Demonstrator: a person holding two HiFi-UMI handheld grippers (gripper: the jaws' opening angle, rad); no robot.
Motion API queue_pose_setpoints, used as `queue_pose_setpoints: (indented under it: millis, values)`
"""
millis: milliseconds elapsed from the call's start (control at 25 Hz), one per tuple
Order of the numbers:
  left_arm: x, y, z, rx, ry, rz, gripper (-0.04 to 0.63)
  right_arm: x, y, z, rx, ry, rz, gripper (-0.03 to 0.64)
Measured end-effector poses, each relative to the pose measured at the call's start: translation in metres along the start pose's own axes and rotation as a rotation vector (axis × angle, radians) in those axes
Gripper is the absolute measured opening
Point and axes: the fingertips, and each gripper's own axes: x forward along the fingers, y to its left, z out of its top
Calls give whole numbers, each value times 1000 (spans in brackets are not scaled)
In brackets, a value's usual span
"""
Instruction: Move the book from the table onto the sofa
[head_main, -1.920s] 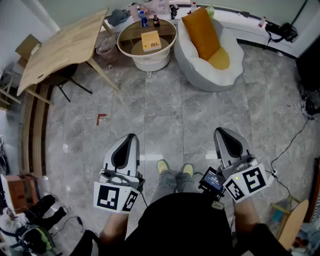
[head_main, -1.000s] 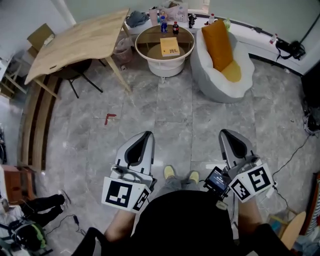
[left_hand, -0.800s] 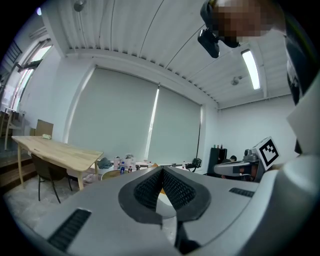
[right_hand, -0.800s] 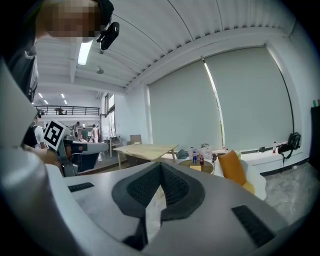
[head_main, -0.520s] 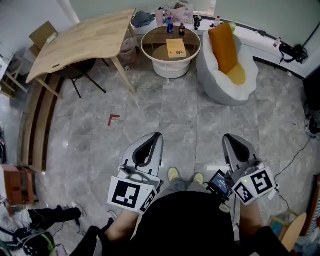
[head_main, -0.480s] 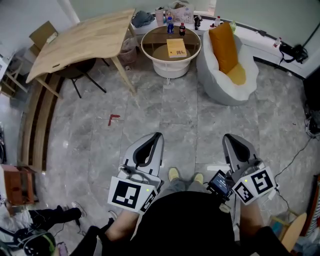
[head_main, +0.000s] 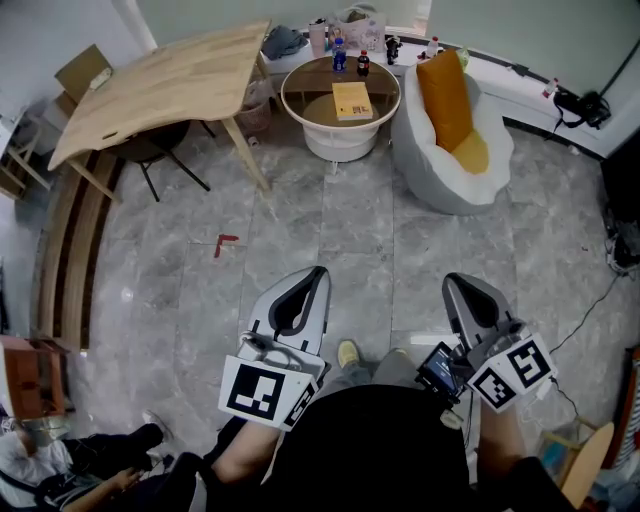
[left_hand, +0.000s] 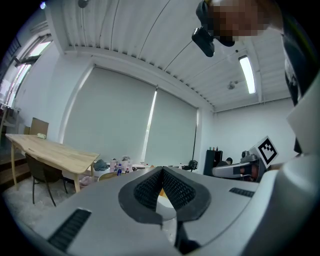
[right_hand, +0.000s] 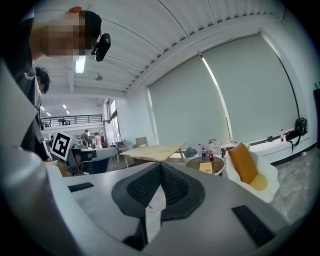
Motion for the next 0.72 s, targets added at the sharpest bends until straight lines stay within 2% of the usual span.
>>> queue_pose_setpoints:
  millis: [240,520,720]
  values:
    - [7,3,3,-15,-12,-8,11,3,2,0,-40,47,-19,11]
    - [9,-3,8,-44,-43,-26,9,2,5,1,-31,37,-14,11]
    - [1,3,1,-22,-23,-22,10,7,10,-4,-32,35,-10,11]
